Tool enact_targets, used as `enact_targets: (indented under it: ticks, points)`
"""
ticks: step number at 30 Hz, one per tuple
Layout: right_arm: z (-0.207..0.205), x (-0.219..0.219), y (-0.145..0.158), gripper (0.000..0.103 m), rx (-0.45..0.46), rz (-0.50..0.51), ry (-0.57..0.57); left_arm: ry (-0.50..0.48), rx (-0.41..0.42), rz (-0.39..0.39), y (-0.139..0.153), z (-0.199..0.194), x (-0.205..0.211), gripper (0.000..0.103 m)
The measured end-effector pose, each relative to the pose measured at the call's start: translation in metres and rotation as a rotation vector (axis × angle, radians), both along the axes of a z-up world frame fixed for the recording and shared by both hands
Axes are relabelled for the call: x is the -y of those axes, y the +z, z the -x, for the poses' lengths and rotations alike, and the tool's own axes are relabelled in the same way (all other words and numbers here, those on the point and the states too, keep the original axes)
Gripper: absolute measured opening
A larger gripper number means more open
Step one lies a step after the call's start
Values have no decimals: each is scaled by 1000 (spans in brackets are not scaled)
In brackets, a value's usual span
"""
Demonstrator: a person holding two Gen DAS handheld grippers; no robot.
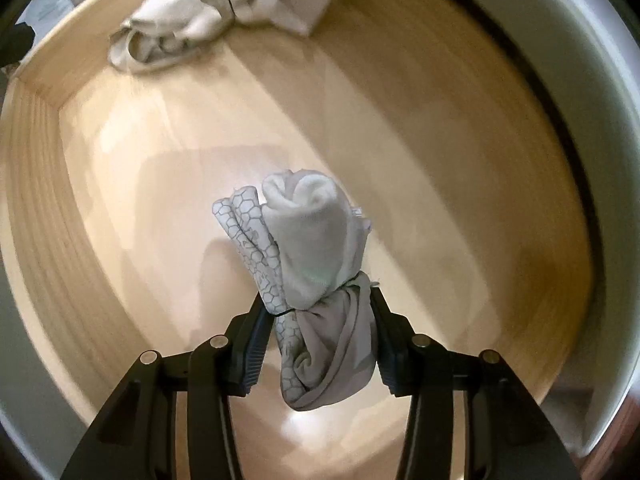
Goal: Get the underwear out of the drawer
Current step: 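Move the left gripper into the drawer toward the beige lace bra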
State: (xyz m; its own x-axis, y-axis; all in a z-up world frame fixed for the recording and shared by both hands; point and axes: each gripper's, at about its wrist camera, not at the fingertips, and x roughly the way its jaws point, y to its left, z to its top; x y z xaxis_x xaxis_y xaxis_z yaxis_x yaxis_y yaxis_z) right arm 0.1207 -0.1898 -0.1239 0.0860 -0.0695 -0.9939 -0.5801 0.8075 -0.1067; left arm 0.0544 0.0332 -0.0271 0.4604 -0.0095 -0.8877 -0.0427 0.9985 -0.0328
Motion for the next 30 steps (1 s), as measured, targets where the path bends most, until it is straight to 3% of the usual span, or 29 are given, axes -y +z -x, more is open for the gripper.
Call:
enact_targets:
  ticks: [11, 17, 25, 30]
  points:
    - [-14, 57, -9, 42, -205, 5, -469, -13, -2, 8, 0, -1, 1, 58]
    - [-19, 72, -15, 40, -253, -18, -623, -15, 0, 15, 0, 0, 0, 58]
    - [-28, 78, -12, 38, -248, -19, -678, -28, -15, 12, -2, -2, 2, 58]
    - [-4, 71, -5, 39, -226, -24, -683, -68, -45, 37, -6, -4, 6, 58]
